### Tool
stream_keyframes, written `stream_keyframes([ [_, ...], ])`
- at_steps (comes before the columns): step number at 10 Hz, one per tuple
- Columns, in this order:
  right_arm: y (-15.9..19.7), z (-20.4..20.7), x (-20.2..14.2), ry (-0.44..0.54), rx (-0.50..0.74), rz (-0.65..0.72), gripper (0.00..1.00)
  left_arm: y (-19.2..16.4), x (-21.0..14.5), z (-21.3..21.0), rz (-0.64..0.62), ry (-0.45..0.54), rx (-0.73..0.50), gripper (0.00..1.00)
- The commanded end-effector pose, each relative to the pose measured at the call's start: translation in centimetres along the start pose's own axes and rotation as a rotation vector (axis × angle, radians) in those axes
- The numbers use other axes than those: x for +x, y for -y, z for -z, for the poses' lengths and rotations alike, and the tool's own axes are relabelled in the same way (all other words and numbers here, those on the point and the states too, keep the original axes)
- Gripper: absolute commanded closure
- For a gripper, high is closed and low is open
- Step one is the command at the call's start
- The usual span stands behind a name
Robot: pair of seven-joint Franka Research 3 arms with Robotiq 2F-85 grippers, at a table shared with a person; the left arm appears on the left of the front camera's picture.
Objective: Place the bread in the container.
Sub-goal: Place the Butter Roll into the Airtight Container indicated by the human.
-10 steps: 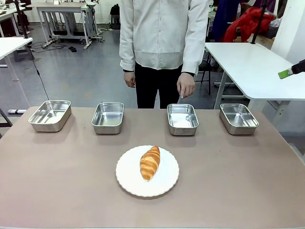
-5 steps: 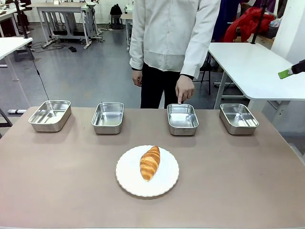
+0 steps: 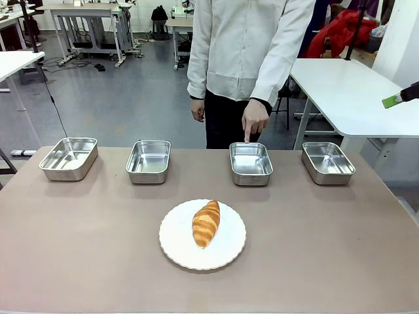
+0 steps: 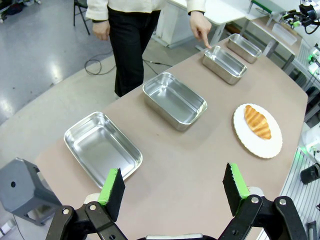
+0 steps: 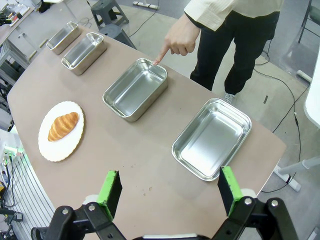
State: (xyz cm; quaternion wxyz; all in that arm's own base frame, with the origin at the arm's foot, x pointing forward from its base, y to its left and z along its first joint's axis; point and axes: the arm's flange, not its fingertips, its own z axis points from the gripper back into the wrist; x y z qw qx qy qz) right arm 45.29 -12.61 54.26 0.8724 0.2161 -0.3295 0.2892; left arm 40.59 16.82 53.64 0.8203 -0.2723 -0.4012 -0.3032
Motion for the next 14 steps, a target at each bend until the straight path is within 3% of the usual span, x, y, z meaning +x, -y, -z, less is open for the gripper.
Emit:
stream_keyframes([
  [1,0.0,0.0,0.1,0.013,0.007,-0.003,0.00,0.1,-0.1,-0.4,0.013,0.010,-0.009,0.00],
  [6,0.0,0.0,0.0,0.000,0.000,0.000,0.00,0.1,-0.1,-0.4,0.013,0.010,-0.009,0.00],
  [10,-9.3,4.3,10.2,-0.038,-0.050,0.132,0.00,0.1,-0.1,-0.4,0.013,0.010,-0.009,0.00],
  [13,-17.8,12.9,14.0,-0.166,-0.069,0.198,0.00,0.1,-0.1,-0.4,0.013,0.010,-0.009,0.00],
  [14,-20.2,16.1,14.5,-0.214,-0.121,0.305,0.00,0.1,-0.1,-0.4,0.013,0.010,-0.009,0.00],
])
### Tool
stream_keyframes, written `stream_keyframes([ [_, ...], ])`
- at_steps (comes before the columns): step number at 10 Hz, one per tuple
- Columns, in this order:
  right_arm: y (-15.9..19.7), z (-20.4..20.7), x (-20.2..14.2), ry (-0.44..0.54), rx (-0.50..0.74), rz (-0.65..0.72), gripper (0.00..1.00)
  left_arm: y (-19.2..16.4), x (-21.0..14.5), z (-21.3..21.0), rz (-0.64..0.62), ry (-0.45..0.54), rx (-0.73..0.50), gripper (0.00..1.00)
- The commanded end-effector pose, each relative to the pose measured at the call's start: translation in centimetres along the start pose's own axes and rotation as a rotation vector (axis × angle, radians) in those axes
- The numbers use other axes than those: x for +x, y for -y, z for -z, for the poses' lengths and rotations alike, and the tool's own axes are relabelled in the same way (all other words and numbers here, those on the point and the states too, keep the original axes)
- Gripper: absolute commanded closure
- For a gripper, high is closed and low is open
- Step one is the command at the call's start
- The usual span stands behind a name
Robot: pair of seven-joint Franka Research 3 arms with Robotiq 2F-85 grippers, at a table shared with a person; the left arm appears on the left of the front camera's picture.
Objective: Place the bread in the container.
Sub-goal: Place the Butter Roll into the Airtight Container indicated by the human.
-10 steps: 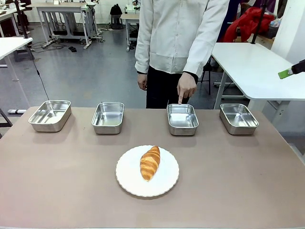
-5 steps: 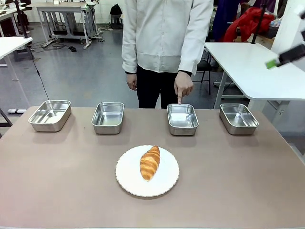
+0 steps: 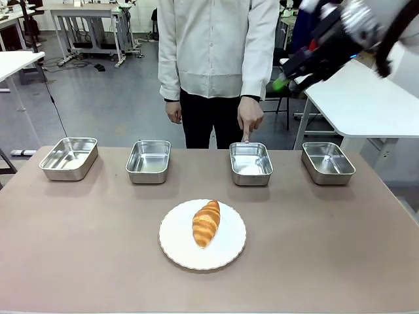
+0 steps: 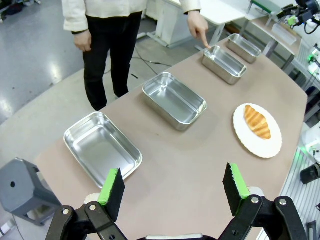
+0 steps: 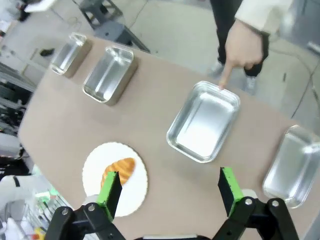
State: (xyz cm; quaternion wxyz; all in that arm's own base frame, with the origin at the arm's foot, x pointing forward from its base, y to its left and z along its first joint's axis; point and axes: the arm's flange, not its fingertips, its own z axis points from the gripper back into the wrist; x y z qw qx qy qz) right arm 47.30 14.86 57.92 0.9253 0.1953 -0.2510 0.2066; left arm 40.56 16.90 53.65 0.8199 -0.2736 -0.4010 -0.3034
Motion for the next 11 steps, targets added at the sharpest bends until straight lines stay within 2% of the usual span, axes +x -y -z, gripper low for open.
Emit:
stream_keyframes([
  [1,-2.9,4.5,1.3,-0.086,-0.102,0.194,0.00,0.1,0.0,-0.3,0.014,0.009,-0.007,0.00],
  [2,-4.9,7.5,1.1,-0.088,-0.181,0.287,0.00,0.1,0.0,-0.3,0.014,0.009,-0.007,0.00],
  [3,-6.6,10.3,1.0,-0.041,-0.307,0.386,0.00,0.1,0.0,-0.3,0.014,0.009,-0.007,0.00],
  [5,-8.5,14.5,-0.4,-0.052,-0.422,0.533,0.00,0.1,0.0,-0.3,0.014,0.009,-0.007,0.00],
  [6,-8.5,15.1,-1.1,-0.131,-0.357,0.549,0.00,0.1,0.0,-0.3,0.014,0.009,-0.007,0.00],
  [7,-7.2,13.3,-1.2,-0.114,-0.240,0.568,0.00,0.1,0.0,-0.3,0.014,0.009,-0.007,0.00],
  [8,-6.1,13.9,-2.5,-0.067,-0.349,0.476,0.00,0.1,0.0,-0.3,0.014,0.009,-0.007,0.00],
  [11,-6.1,13.9,-2.5,-0.067,-0.349,0.476,0.00,0.1,0.0,-0.3,0.014,0.009,-0.007,0.00],
])
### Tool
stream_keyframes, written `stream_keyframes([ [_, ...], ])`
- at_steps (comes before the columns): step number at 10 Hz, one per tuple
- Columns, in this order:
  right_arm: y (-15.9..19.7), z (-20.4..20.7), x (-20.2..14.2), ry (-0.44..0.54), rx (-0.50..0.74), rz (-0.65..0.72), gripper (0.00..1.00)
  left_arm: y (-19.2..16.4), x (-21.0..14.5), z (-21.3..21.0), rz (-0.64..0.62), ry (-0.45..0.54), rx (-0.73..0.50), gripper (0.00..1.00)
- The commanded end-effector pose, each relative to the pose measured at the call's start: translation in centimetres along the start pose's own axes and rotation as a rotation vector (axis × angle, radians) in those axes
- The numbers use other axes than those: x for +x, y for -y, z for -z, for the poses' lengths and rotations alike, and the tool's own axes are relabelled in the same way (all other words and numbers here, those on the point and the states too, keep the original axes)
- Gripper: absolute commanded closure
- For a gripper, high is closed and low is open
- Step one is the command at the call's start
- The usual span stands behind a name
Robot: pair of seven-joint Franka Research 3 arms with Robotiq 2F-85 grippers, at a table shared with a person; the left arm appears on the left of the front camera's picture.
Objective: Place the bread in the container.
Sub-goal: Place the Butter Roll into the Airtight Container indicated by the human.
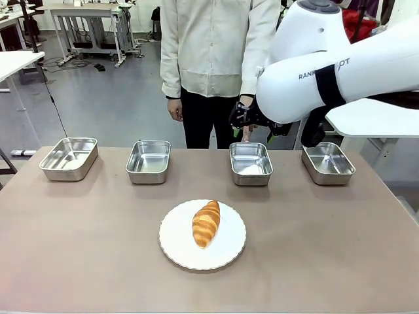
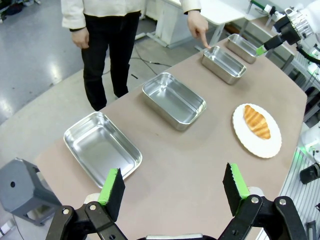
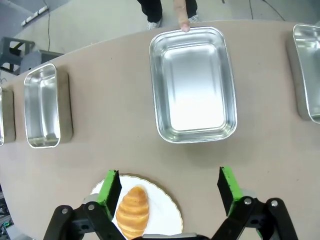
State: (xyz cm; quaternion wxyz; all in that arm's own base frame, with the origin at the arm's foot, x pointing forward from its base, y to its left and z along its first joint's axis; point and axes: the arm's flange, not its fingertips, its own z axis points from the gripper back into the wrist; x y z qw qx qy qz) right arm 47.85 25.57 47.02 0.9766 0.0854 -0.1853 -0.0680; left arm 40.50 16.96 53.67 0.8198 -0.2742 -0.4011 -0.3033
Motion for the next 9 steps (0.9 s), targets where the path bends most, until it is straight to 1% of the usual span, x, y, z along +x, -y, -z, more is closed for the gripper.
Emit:
stream_keyframes([
  [1,-0.2,0.1,-0.2,-0.003,0.000,0.001,0.00,0.1,0.0,-0.2,0.014,0.009,-0.006,0.00],
  [2,-2.4,0.3,-2.4,-0.025,-0.035,-0.051,0.00,0.1,0.0,-0.2,0.014,0.009,-0.006,0.00],
  [3,-4.7,0.7,-4.3,-0.037,-0.051,-0.053,0.00,0.1,0.0,-0.2,0.014,0.009,-0.006,0.00],
  [4,-6.4,1.0,-5.9,-0.050,-0.035,-0.031,0.00,0.1,0.0,-0.2,0.014,0.009,-0.006,0.00],
  [6,-7.9,2.3,-8.7,-0.071,-0.022,-0.024,0.00,0.1,0.0,-0.2,0.014,0.009,-0.006,0.00],
  [9,-8.3,5.1,-12.1,-0.123,-0.025,-0.008,0.00,0.1,0.0,-0.2,0.014,0.009,-0.006,0.00],
])
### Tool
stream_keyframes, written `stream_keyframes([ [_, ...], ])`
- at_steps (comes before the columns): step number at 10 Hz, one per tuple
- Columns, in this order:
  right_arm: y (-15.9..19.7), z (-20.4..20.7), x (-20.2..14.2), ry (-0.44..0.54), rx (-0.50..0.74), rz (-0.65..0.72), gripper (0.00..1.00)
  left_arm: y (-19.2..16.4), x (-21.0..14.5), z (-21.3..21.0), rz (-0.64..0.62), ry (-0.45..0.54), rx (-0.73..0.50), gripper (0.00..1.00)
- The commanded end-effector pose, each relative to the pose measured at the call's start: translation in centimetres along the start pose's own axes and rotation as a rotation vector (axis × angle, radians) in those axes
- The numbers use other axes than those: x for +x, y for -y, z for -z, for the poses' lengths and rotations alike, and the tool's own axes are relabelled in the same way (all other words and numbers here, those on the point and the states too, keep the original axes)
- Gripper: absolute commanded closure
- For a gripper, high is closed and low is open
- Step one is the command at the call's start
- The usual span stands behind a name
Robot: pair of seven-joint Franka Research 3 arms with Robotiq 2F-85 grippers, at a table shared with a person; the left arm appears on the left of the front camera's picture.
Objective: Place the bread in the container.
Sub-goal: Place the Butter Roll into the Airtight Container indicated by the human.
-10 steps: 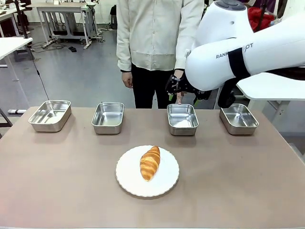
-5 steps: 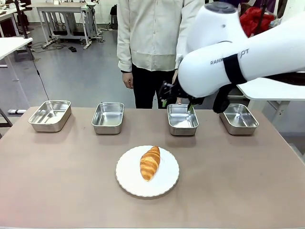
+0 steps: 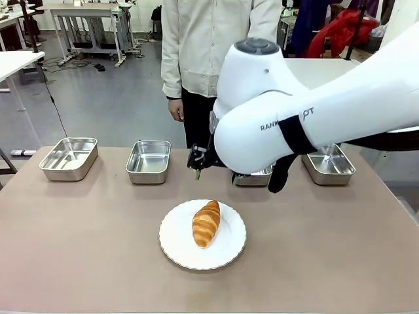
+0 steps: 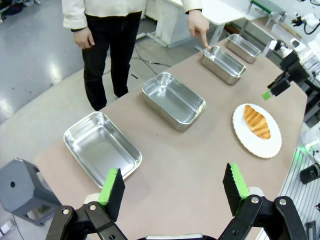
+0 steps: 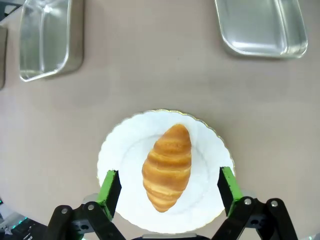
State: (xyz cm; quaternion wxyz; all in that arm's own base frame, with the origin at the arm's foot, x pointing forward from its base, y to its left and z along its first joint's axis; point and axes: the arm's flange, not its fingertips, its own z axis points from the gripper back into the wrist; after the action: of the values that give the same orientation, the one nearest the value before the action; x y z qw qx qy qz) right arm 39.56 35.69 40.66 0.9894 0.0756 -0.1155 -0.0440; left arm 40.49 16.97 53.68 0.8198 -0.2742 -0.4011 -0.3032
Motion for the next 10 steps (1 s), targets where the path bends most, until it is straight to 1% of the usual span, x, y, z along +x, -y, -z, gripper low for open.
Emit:
stream_keyframes([
  [1,-0.8,1.8,-1.1,-0.008,-0.010,0.036,0.00,0.1,0.0,-0.2,0.014,0.009,-0.006,0.00],
  [2,-0.9,2.6,-1.6,-0.029,-0.012,0.019,0.00,0.1,0.0,-0.2,0.014,0.009,-0.006,0.00],
  [6,-1.2,5.8,-2.4,-0.126,-0.020,0.031,0.00,0.1,0.0,-0.2,0.014,0.009,-0.006,0.00],
  [10,-1.9,7.3,-2.6,-0.153,-0.029,0.031,0.00,0.1,0.0,-0.2,0.014,0.009,-0.006,0.00],
])
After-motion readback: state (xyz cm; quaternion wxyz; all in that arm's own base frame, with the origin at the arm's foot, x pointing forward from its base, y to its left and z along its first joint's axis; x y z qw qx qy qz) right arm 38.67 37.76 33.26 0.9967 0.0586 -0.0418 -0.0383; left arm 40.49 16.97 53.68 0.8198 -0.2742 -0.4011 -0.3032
